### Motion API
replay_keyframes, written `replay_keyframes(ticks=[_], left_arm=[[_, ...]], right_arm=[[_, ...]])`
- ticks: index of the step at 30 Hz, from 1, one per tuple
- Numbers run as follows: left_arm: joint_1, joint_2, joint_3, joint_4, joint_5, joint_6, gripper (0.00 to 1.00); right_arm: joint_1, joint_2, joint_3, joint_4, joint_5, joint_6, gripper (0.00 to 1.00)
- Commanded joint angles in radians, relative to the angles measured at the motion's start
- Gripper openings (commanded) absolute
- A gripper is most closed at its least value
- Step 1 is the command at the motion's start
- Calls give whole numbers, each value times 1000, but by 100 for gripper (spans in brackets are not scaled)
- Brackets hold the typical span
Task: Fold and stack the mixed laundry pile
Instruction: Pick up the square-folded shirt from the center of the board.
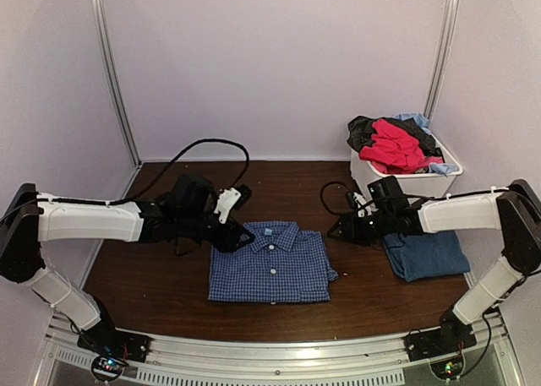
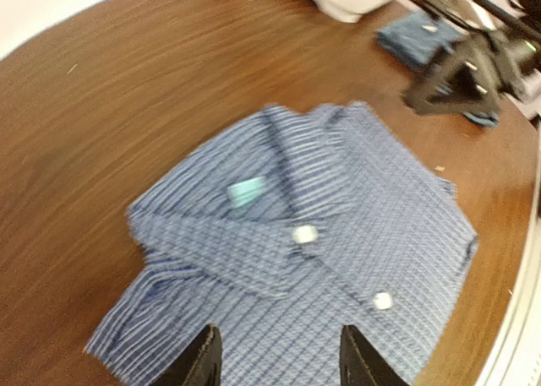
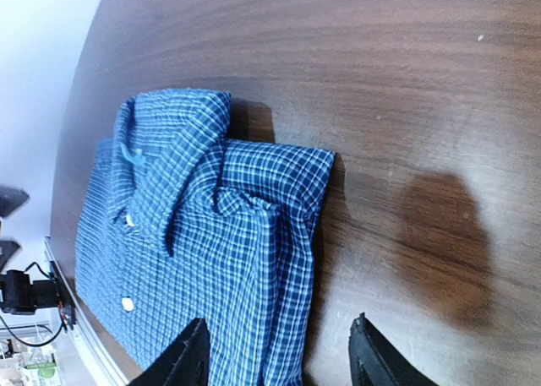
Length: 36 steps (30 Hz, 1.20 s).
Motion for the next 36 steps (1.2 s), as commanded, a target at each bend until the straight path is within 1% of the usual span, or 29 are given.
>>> replay_keyframes(ticks=[1,5,7,8,11,13,15,22,27,28,29,30,31,32,33,36], left_arm=[[-199,13,61,64,-21,261,48],[-379,148,152,91,-97,443,45],[-434,233,220,78,-125,505,43],[-461,275,258,43,-138,531,42],[-524,391,369,-11,-172,613,40],[-548,461,435,-47,-212,637,38],[-559,504,468,-60,-231,648,37],[-560,601,520,-81,-323,651,37],[-559,656,541,-94,-340,665,37],[-560,661,543,-94,-338,669,34],[-559,661,540,-93,-335,671,27],[-560,652,531,-81,-335,668,15],[-560,631,507,-40,-331,665,7],[-558,604,477,5,-322,664,3],[-558,573,441,51,-311,661,0],[-553,503,380,142,-291,638,0]], right_arm=[[-59,-172,-93,53,-89,32,58],[-109,-245,-161,65,-164,67,60],[-120,-263,-194,66,-186,78,61],[-123,-269,-209,66,-195,85,61],[-126,-281,-257,121,-219,114,60],[-127,-281,-288,145,-234,133,60],[-127,-283,-313,165,-241,151,61],[-126,-288,-373,213,-251,190,65],[-126,-247,-378,251,-272,207,69],[-126,-232,-377,256,-277,207,70],[-126,-218,-376,264,-282,208,70],[-125,-201,-375,275,-289,208,71],[-125,-182,-374,289,-299,213,75],[-124,-163,-373,309,-314,220,81],[-123,-144,-373,330,-334,232,87],[-119,-101,-369,379,-367,270,95]])
